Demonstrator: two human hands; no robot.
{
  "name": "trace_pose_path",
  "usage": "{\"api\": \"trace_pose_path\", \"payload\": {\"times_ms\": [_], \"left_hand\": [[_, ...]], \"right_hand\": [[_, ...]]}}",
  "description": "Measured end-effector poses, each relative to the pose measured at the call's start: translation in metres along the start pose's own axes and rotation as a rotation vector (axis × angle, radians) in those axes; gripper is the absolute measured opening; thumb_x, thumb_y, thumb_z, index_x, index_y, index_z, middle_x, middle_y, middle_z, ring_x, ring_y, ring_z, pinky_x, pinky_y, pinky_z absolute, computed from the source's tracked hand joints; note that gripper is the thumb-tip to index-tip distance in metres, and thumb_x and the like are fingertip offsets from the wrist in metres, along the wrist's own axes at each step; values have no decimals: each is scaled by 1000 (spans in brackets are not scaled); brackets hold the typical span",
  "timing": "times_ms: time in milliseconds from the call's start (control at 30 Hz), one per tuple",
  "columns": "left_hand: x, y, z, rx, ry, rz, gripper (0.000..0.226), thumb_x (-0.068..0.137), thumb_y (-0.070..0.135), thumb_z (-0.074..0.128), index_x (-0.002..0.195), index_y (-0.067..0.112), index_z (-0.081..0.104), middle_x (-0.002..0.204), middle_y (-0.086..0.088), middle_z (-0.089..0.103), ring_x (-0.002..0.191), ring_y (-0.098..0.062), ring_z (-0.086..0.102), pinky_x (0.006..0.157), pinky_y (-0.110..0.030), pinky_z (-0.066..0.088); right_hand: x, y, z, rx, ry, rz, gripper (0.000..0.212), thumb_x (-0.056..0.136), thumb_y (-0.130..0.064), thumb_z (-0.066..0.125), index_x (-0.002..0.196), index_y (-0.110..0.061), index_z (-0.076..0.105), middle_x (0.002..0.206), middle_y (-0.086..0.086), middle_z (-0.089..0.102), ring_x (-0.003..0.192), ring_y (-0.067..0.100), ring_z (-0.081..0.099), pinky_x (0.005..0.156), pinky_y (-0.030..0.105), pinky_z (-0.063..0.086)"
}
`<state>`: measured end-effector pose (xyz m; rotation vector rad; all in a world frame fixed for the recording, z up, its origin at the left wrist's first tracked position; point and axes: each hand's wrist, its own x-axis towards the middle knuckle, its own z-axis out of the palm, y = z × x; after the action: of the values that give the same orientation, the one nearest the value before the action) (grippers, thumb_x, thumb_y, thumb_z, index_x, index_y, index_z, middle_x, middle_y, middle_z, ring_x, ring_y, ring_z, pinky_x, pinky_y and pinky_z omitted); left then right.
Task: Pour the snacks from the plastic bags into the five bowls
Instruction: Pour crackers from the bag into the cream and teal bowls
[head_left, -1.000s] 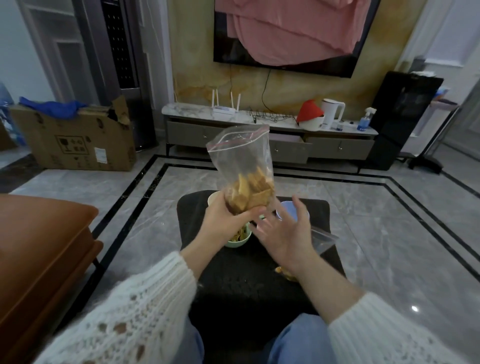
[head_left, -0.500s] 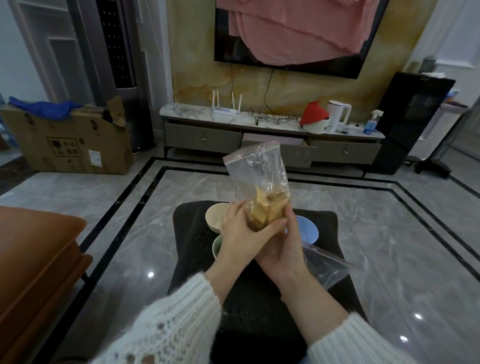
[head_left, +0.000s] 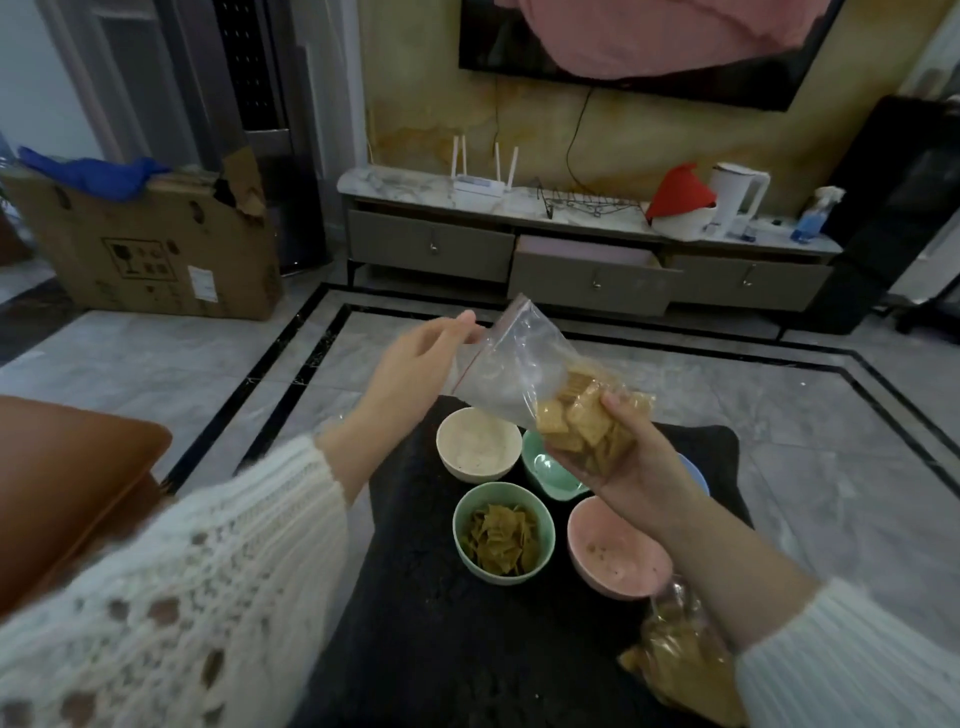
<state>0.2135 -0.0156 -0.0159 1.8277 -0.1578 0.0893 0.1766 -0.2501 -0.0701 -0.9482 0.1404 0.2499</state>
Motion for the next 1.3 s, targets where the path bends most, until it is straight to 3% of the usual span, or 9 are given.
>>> {"api": "trace_pose_path", "payload": {"times_ms": [167,333,400,533,667,867,1000,1133,1300], "left_hand": [[33,-11,1,136,-86,-9,42,100,41,44,103,10,73,97,2,73,91,-9,62,88,-24,45],[51,-29,13,15,-103,-110,29,97,31,55,111,10,71,96,1,71,77,-6,56,61,-5,45],[58,-40,19,-31,-81,-158,28,96,28,58,111,8,71,95,1,69,78,-9,55,57,-7,45],[70,-63,30,-66,-30,-218,25,93,27,63,106,7,71,93,1,69,79,-10,56,62,-16,44],[76,-81,37,-64,-32,-237,22,92,23,64,105,6,72,89,0,69,73,-7,57,69,-18,44],[78,-98,39,-77,-17,-298,22,93,23,62,106,7,69,97,-4,68,69,-6,56,57,-13,43],[75,-106,40,-103,-1,-314,23,93,20,64,107,2,68,79,1,63,58,1,54,45,-3,39],[73,-112,38,-71,-25,-330,24,93,19,64,108,2,69,74,2,60,61,-5,49,46,-6,40],[77,-106,35,-28,-28,-273,12,93,22,64,96,12,69,76,4,61,64,-6,51,56,-14,39]], "right_hand": [[21,-5,0,-170,0,33,51,89,-19,64,138,-9,56,131,18,67,112,31,70,82,44,61],[37,-3,-6,-230,89,58,55,79,-17,73,132,-10,59,128,19,69,115,34,68,87,52,60],[44,-3,-11,-248,131,65,57,75,-17,76,129,-11,60,126,19,70,113,34,69,86,53,60],[54,-2,-19,-278,199,56,67,72,-14,81,132,-9,54,116,18,74,104,33,74,76,51,62],[65,0,-26,-305,246,41,46,78,-8,78,118,-14,58,107,16,77,94,30,76,70,48,64],[77,0,-33,-413,245,41,43,80,-9,79,120,-9,61,109,17,76,96,29,76,71,45,64],[80,2,-37,-488,205,51,44,81,-9,79,123,-7,64,114,17,75,102,31,74,83,50,62],[80,5,-38,-505,217,67,47,80,-9,80,123,-10,61,115,17,74,104,33,73,85,54,60],[82,-4,-34,-531,206,52,42,80,-9,79,119,-14,65,112,14,76,102,29,74,83,51,61]]}}
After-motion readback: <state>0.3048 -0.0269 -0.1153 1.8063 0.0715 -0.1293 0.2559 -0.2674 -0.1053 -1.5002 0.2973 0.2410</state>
